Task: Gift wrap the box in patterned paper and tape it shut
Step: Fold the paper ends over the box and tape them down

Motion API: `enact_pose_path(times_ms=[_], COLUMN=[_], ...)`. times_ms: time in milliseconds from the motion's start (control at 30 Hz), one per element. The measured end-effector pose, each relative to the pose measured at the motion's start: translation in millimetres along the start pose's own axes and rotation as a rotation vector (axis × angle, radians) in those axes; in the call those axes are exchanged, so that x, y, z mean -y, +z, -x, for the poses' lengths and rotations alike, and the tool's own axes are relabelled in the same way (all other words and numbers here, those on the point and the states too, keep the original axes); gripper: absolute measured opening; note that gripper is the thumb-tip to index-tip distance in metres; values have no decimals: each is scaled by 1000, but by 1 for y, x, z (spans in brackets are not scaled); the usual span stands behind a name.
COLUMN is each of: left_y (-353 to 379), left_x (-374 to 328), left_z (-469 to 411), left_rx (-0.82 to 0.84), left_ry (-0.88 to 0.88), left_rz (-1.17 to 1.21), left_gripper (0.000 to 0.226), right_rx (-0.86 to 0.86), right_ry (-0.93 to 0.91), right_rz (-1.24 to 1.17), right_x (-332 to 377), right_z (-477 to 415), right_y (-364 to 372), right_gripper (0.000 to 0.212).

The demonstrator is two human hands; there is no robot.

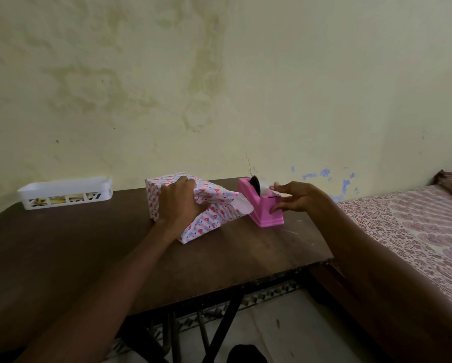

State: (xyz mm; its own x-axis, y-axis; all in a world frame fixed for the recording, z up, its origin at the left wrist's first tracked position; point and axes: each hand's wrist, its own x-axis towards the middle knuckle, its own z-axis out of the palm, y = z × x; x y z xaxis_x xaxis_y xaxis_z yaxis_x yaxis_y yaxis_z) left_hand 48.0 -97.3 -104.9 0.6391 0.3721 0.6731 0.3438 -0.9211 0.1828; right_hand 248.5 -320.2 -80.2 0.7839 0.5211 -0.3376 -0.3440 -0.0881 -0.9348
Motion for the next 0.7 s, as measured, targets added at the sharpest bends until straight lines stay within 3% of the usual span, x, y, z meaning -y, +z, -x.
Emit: enact_pose_path(times_ms=[167, 333, 433, 533, 700], left_y=[-1, -1, 0, 0, -4], left_x=[-1, -3, -2, -2, -5], left_z=[0, 1, 1, 1, 1], left_rx=[-8, -7, -3, -4, 15], left_ry=[-1, -14, -16, -7, -12], left_rz=[18, 3, -4, 0, 18], left_gripper=[65, 62, 64, 64, 59], right_rx=[50, 73, 15, -172, -430], right_ry=[-89, -154, -184, -240, -340], right_rz=[-105, -203, -65, 114, 487], right_x=[-17, -40, -53, -53, -45], right_z=[4, 2, -9, -24, -29], right_y=[-1, -9, -10, -10, -6], right_gripper=[12, 22, 22, 33, 23])
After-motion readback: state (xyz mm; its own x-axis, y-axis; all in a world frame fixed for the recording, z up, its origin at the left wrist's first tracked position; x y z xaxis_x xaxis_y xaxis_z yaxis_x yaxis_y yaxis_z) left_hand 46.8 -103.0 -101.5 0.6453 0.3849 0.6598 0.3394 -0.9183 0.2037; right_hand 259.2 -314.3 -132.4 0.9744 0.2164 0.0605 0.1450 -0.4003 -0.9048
